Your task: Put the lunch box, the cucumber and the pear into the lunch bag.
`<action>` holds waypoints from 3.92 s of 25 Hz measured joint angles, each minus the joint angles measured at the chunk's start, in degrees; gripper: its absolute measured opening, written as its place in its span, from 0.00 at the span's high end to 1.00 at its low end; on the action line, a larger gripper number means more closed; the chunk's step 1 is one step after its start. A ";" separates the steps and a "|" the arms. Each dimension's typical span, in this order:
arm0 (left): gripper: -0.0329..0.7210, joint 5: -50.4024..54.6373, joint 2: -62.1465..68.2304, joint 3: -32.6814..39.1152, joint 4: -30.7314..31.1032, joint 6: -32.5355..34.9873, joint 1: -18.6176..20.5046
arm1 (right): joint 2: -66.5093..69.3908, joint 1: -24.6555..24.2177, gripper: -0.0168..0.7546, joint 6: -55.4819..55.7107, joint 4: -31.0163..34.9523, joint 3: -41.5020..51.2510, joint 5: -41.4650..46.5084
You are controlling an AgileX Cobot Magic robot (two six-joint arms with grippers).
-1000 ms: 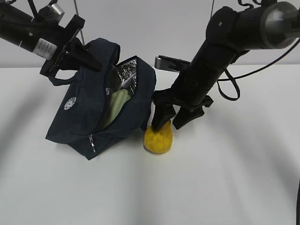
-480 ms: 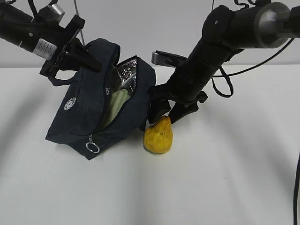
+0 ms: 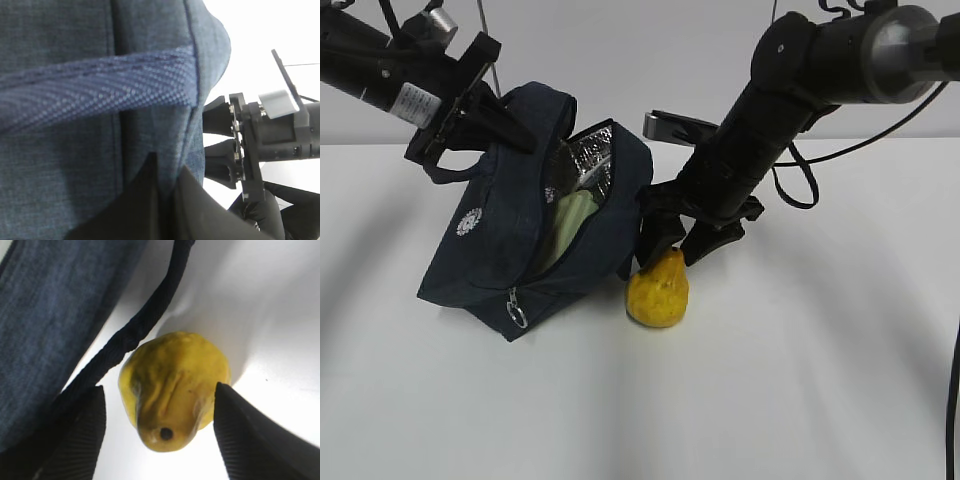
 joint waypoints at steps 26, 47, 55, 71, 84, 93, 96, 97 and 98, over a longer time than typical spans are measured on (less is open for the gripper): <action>0.96 0.02 0.00 0.00 0.18 0.02 0.00 | 1.99 -0.08 0.54 1.40 -4.18 -2.50 3.17; 0.96 0.25 0.00 0.00 0.81 0.02 0.00 | 1.17 -0.08 0.55 10.91 -15.18 -31.84 11.50; 0.96 0.25 0.00 0.00 0.85 0.02 0.00 | 3.14 1.12 0.55 10.66 -5.30 -33.14 11.86; 0.96 0.19 0.00 0.00 0.85 0.02 0.00 | 11.02 2.50 0.16 5.20 10.62 -33.24 9.31; 0.96 0.19 0.00 0.00 0.85 0.02 0.00 | 7.77 -2.22 0.25 12.09 -5.27 -34.91 10.94; 0.96 0.15 0.00 0.00 0.85 0.02 0.00 | 7.57 -2.22 0.25 12.08 -4.56 -25.91 11.02; 0.96 0.15 0.00 0.00 0.85 0.02 0.00 | 7.57 -2.22 0.26 11.59 -2.48 -23.85 11.02; 0.96 0.15 0.00 0.00 0.85 0.02 0.00 | 7.57 -2.22 0.27 11.08 -1.65 -23.22 11.02; 0.96 0.15 0.00 0.00 0.85 0.02 0.00 | 7.68 -2.22 0.28 10.49 -1.04 -22.69 11.02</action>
